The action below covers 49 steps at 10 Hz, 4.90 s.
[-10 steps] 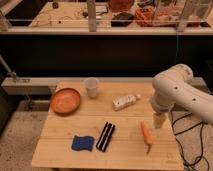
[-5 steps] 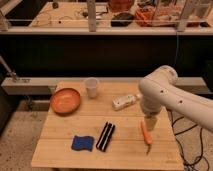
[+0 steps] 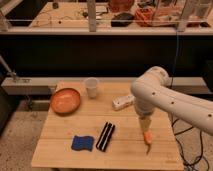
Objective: Move the arm in a circular motion
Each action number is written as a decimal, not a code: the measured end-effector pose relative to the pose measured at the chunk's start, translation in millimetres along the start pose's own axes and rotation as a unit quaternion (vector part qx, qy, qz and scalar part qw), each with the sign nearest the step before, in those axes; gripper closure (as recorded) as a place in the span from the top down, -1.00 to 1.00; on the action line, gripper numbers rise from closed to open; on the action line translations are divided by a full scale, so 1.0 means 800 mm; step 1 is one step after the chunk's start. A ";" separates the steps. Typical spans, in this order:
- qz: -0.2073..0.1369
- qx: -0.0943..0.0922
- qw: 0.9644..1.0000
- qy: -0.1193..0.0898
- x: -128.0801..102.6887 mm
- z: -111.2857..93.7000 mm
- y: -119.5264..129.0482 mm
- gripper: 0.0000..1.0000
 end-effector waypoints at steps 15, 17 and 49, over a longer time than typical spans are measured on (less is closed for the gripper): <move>-0.060 0.011 0.998 0.002 -0.118 0.000 -0.060 0.60; -0.062 0.012 0.998 0.000 -0.123 -0.001 -0.072 0.60; 0.016 0.039 0.998 -0.039 0.073 0.040 -0.119 0.60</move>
